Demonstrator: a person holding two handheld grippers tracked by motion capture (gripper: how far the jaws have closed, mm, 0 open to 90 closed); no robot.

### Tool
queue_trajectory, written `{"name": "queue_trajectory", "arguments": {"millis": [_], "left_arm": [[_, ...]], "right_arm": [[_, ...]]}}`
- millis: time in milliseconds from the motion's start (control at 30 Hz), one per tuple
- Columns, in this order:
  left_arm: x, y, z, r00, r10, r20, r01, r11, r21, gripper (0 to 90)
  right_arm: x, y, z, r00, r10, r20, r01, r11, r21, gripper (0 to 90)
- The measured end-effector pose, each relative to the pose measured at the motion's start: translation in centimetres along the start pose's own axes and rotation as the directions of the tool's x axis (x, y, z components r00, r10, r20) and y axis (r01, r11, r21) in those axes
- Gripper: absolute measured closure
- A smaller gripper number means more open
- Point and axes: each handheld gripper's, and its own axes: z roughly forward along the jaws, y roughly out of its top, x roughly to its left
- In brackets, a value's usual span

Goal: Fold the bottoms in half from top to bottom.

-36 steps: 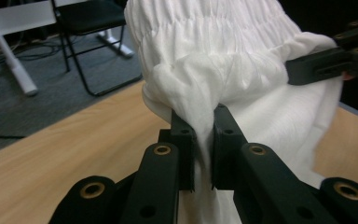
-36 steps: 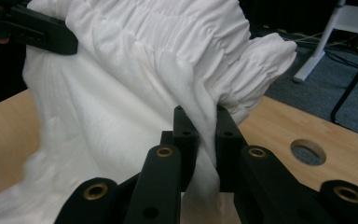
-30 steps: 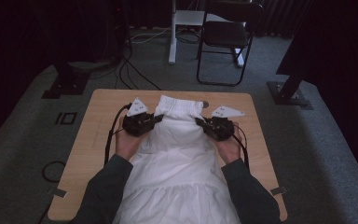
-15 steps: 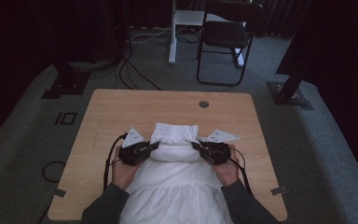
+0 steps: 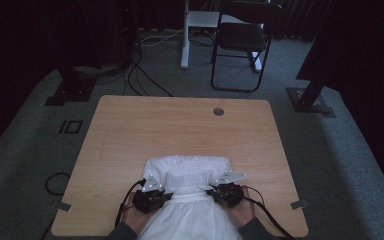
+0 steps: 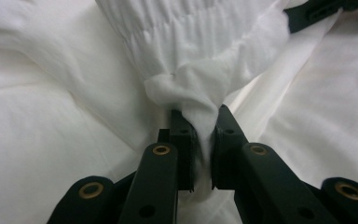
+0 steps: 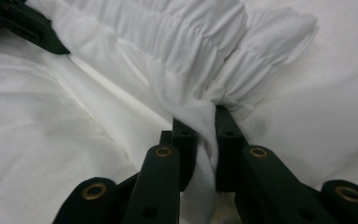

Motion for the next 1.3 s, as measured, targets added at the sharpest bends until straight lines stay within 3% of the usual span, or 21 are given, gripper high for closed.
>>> {"name": "queue_trajectory", "arguments": {"millis": [167,367,533,700,800,900,1067,1167,1300], "left_arm": [[0.6,0.3,0.3,0.9998,-0.015,0.014,0.015,0.9999,0.005,82.7],[1.5,1.4,1.1,0.9996,-0.026,-0.009,0.026,0.9996,0.015,82.8],[3.4,2.8,2.1,0.9994,-0.017,-0.03,0.017,0.9997,0.014,82.8],[6.1,5.1,3.7,0.998,-0.018,-0.061,0.019,0.9997,0.015,82.7],[7.7,6.3,4.6,0.9973,-0.024,-0.07,0.025,0.9996,0.016,82.7],[8.8,7.8,5.6,0.9939,-0.004,-0.11,0.007,0.9996,0.028,82.7],[10.8,9.9,7.0,0.9903,0.016,-0.138,-0.008,0.9984,0.055,82.5],[11.6,11.1,7.9,0.9832,0.039,-0.178,-0.027,0.9972,0.07,82.3],[12.6,12.4,8.7,0.976,0.035,-0.215,-0.016,0.996,0.088,82.3]], "right_arm": [[-0.3,0.0,0.5,1.0,0.001,-0.005,-0.001,1.0,0.009,82.1],[-1.7,1.0,1.5,1.0,0.005,0.001,-0.005,1.0,-0.001,82.1],[-3.5,2.4,2.7,0.9999,0.011,0.002,-0.011,1.0,-0.004,82.0],[-5.5,4.6,4.4,0.9989,-0.01,0.046,0.01,1.0,0.007,81.9],[-7.4,6.1,5.6,0.9991,0.02,0.038,-0.02,1.0,0.007,81.9],[-8.7,7.1,6.4,0.9983,0.027,0.051,-0.027,1.0,0.006,81.9],[-10.6,8.8,7.7,0.9958,0.046,0.079,-0.047,0.999,0.009,81.8],[-11.7,9.8,8.4,0.9948,0.046,0.091,-0.048,0.999,0.015,81.7],[-13.1,11.2,9.4,0.9924,0.049,0.113,-0.053,0.998,0.027,81.4]]}}
